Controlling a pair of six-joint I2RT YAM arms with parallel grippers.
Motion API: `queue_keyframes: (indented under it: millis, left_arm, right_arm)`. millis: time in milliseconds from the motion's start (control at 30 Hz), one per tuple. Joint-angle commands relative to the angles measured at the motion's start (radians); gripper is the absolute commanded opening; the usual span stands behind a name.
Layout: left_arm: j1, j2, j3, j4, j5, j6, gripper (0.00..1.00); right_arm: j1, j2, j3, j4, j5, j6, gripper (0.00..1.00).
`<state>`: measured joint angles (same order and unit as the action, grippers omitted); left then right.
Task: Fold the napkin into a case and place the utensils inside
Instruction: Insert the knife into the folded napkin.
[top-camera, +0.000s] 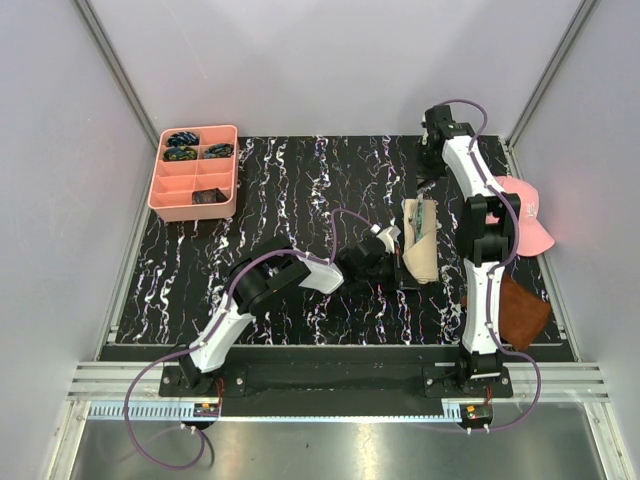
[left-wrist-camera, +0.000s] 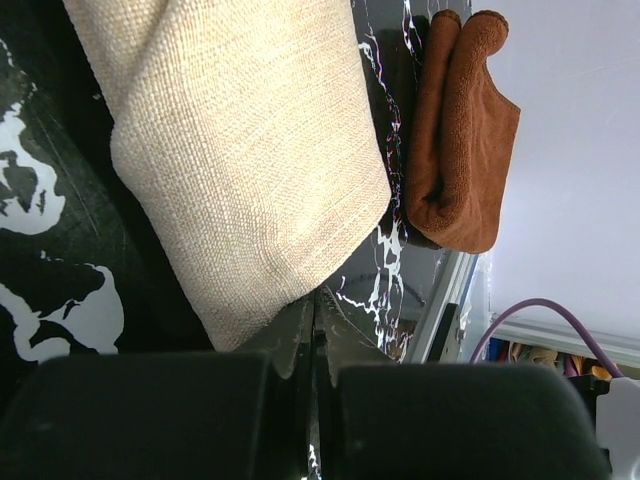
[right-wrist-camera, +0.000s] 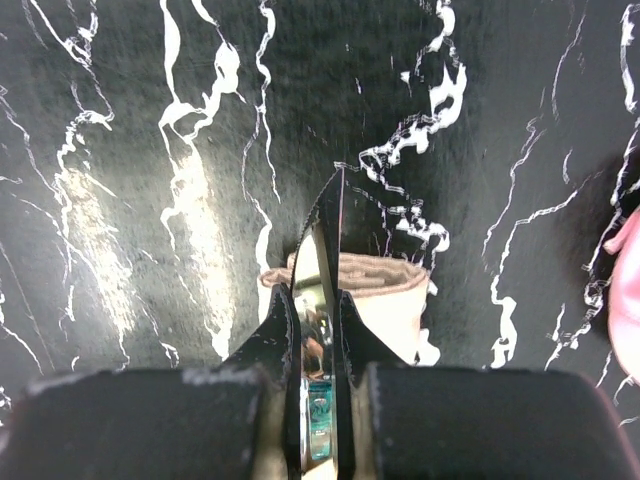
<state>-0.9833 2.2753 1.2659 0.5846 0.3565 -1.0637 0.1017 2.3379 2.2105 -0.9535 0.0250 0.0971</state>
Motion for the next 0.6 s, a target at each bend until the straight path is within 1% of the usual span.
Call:
queue_keyframes:
  millis: [0, 300, 567]
  left_arm:
    - [0.005, 0.016, 0.027, 0.029, 0.015, -0.004, 0.0]
    - [0.006, 0.03, 0.044, 0.021, 0.018, -0.016, 0.0]
    - [0.012, 0.033, 0.044, 0.027, 0.021, -0.019, 0.0]
  right_arm:
    - [-0.008, 0.008, 0.057, -0.083, 0.026, 0.039, 0.0]
    - [-0.017, -0.018, 0.032, -0.096, 0.032, 0.023, 0.0]
    - [-0.019, -0.046, -0.035, -0.093, 0.039, 0.026, 0.0]
